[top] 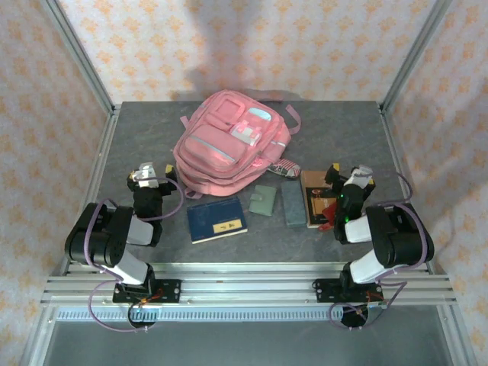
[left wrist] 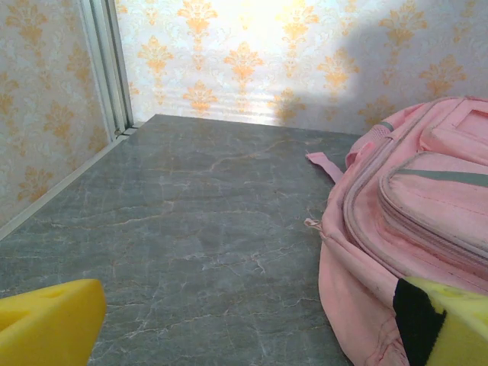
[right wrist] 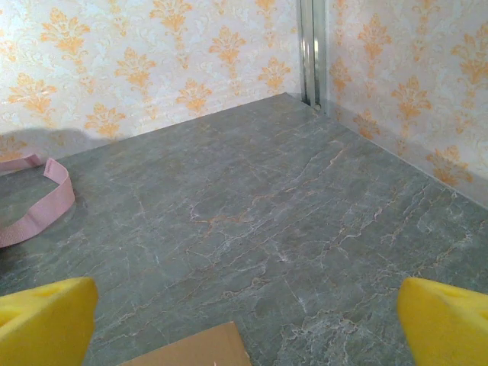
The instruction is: Pack the student bag
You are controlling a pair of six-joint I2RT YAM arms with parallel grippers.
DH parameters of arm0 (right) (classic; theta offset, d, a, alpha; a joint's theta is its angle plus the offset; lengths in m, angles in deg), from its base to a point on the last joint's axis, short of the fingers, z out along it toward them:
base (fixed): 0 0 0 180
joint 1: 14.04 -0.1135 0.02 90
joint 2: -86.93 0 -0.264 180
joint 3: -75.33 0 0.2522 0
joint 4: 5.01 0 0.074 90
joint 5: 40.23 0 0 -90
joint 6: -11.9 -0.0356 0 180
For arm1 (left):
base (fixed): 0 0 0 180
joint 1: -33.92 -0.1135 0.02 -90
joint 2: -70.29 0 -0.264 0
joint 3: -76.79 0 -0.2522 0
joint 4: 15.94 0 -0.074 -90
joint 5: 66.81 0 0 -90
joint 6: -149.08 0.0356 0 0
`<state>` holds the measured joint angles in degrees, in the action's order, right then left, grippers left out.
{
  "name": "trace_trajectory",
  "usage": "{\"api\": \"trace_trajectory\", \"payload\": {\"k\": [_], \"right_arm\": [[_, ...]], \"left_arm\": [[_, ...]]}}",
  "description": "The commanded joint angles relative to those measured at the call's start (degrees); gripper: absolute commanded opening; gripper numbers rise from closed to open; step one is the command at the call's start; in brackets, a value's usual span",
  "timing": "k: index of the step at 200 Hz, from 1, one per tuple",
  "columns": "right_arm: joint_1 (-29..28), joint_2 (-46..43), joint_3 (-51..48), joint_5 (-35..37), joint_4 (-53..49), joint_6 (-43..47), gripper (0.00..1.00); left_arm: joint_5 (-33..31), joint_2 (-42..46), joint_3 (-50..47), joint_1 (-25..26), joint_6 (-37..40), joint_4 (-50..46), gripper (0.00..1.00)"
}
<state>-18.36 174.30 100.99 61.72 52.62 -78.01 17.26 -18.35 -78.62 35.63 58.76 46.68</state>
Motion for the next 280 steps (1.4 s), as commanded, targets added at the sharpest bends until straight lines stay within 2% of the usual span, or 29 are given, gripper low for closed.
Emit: {"api": "trace_trajectory", "payload": {"k": [1, 262, 280], "right_arm": [[0.19, -0.49, 0.35, -0.08, 0.9, -0.1, 1.0], [0.19, -0.69, 0.17, -0.05, 1.11, -0.1, 1.0], [0.25, -3.1, 1.69, 0.14, -3.78, -0.5, 1.0]], "left_arm": [[1.29, 0.77, 0.86, -0.49, 0.4, 0.38, 0.99], [1.86, 0.79, 1.8, -1.73, -0.87, -1.24, 0.99], [-1.05, 5.11, 4.53, -1.31, -1.42, -9.35, 0.99]]}}
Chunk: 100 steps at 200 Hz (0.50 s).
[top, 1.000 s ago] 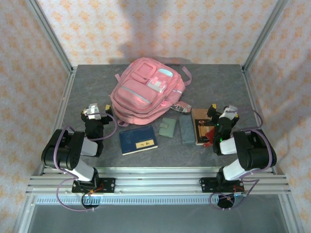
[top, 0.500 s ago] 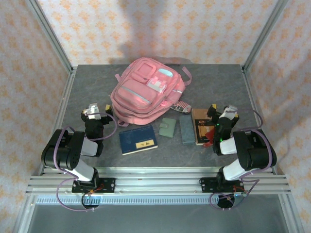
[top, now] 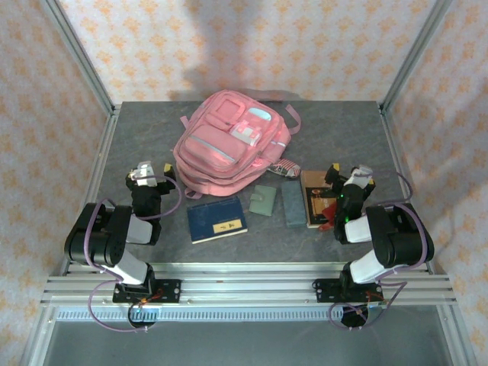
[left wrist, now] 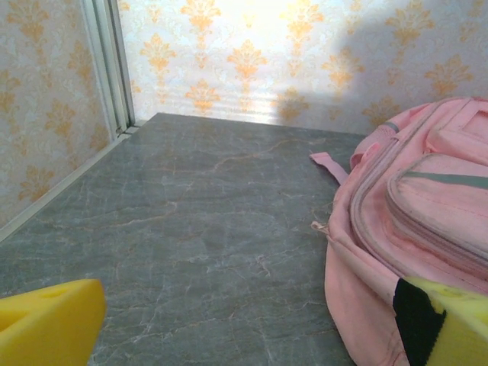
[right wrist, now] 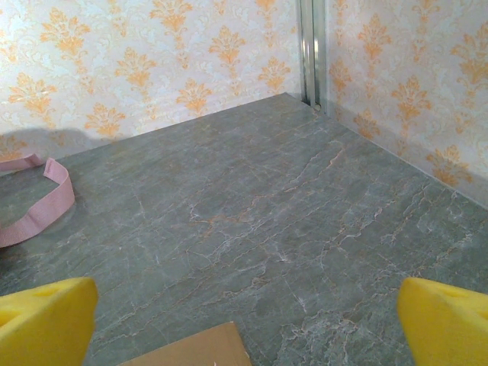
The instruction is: Pack the student bag
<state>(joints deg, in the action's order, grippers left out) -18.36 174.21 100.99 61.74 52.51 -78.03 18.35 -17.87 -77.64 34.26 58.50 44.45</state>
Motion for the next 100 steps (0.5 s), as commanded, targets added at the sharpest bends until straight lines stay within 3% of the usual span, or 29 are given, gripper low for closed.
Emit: {"api": "trace_trajectory", "payload": {"k": [1, 25, 38, 47, 58, 70, 78, 83, 100], "right_arm": [[0.26, -3.23, 1.84, 0.01, -3.95, -0.32, 1.0], [0.34, -8.9, 8.72, 1.08, -19.28, -0.68, 1.0], [0.43, -12.43, 10.33, 0.21, -21.99, -2.98, 1.0], [0.45, -15.24, 10.91, -1.47, -22.96, -4.99, 1.0], [0.53, -18.76, 13.32, -1.98, -27.94, -13.14, 1.0], [0.66, -22.01, 18.66, 0.13, -42.87, -29.12, 1.0], [1.65, -22.12, 20.78, -5.59, -45.13, -31.2, 1.0], [1.99, -21.6, 21.81, -10.59, -45.34, -30.67, 0.98], [2.12, -17.26, 28.42, -22.44, -52.28, -29.92, 0.75]], "left_arm": [[-2.21, 4.95, 3.82, 0.13, -1.13, -7.98, 0.99], [-4.91, 10.45, 9.79, 0.45, -2.29, -21.5, 0.99], [-4.75, 13.31, 11.65, 0.07, -7.44, -25.08, 0.99], [-1.13, 15.15, 13.15, -0.56, -13.46, -27.82, 0.99], [2.02, 16.92, 14.71, -1.28, -24.55, -30.98, 0.99], [5.75, 18.05, 15.6, -1.65, -34.61, -34.4, 0.99], [11.07, 18.04, 15.37, -1.83, -35.93, -32.88, 0.99], [14.27, 17.96, 15.15, -1.75, -36.33, -31.63, 0.87], [21.94, 16.32, 15.47, -1.36, -42.16, -30.96, 0.47]]}}
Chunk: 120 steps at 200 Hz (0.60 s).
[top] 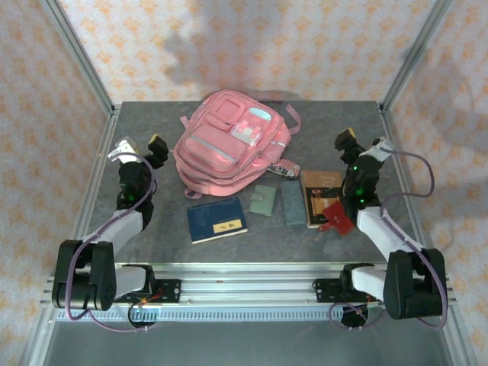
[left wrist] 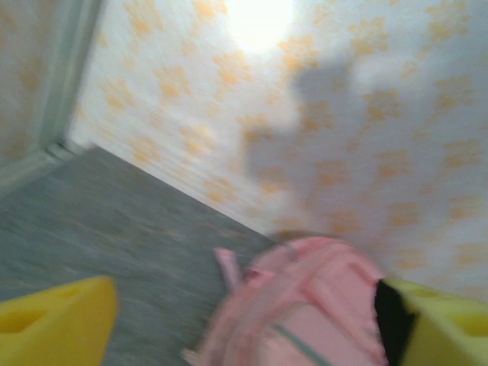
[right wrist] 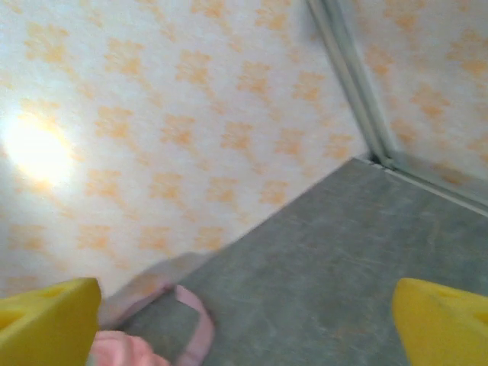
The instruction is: Pack the student bag
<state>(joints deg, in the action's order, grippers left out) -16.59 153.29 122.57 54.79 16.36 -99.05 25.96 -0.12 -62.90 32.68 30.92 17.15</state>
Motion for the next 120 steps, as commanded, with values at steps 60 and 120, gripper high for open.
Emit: {"api": "trace_trajectory", "payload": {"k": [60, 120], "right_arm": [[-1.71, 23.7, 20.68, -36.27, -21.56, -12.09, 0.57], [-7.29, 46.62, 38.3, -39.93, -24.69, -13.62, 0.62]], "left_arm": [[15.87, -7.18, 4.28, 15.46, -15.71, -18.27, 0.28], [10.69, -15.06, 6.62, 21.36, -14.11, -22.29, 0.33]]}}
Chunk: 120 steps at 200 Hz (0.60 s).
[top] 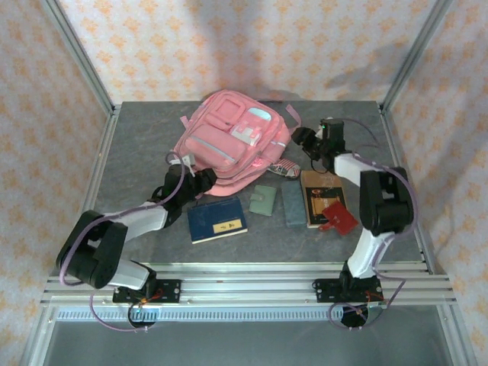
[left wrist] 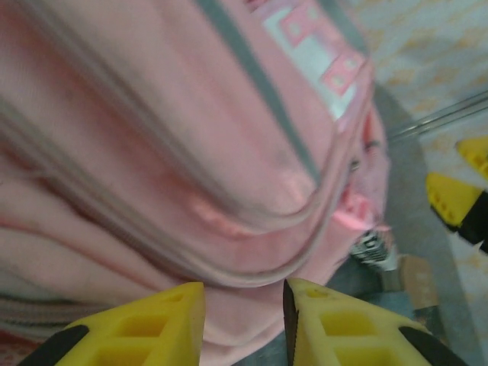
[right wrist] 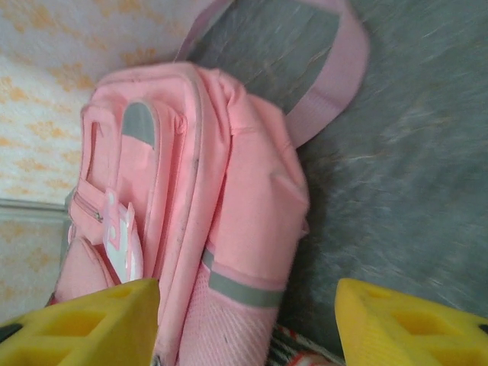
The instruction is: Pack the student bag
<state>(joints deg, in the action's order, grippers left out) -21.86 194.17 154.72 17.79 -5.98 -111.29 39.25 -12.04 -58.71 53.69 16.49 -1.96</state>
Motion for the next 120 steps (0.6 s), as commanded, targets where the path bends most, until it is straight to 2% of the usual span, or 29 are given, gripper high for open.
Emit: {"api": "trace_trajectory", "payload": {"k": [1, 20, 48, 54, 60, 73, 93, 120], "right_arm": [[-2.07, 6.08, 6.38, -2.92, -2.39, -1.45, 0.62], [-2.9, 11.8, 10.96, -3.93, -2.83, -3.28, 0.57], [-4.38, 15.65, 13.74, -2.78, -3.63, -3.97, 0.55], [-4.43, 15.93, 13.84, -3.12, -3.46, -4.06, 0.47], [-4.48, 16.24, 13.74, -4.0, -2.98, -4.24, 0.31], [-4.45, 15.34, 13.14, -4.81, -2.35, -4.26, 0.13], [-4.4, 11.59, 11.24, -3.92, -1.42, -3.98, 0.0], [-4.3, 4.24, 8.2, -5.2, 0.4, -5.17, 0.0]], "left_arm": [[-2.6, -3.3, 2.45, 0.4, 0.31, -3.12, 0.33], [-2.52, -5.95, 3.24, 0.52, 0.32, -2.46, 0.33], [-2.86, -8.85, 4.12, 0.62, 0.47, -2.35, 0.33], [-2.83, -9.35, 4.31, 0.61, 0.57, -2.43, 0.33], [-2.85, -9.76, 4.49, 0.62, 0.74, -2.59, 0.33], [-3.12, -10.52, 5.13, 0.63, 1.22, -3.17, 0.32], [-5.07, -11.51, 6.67, 0.59, 2.64, -4.96, 0.29], [-8.51, -14.31, 12.23, 0.28, 6.6, -9.9, 0.26]]}}
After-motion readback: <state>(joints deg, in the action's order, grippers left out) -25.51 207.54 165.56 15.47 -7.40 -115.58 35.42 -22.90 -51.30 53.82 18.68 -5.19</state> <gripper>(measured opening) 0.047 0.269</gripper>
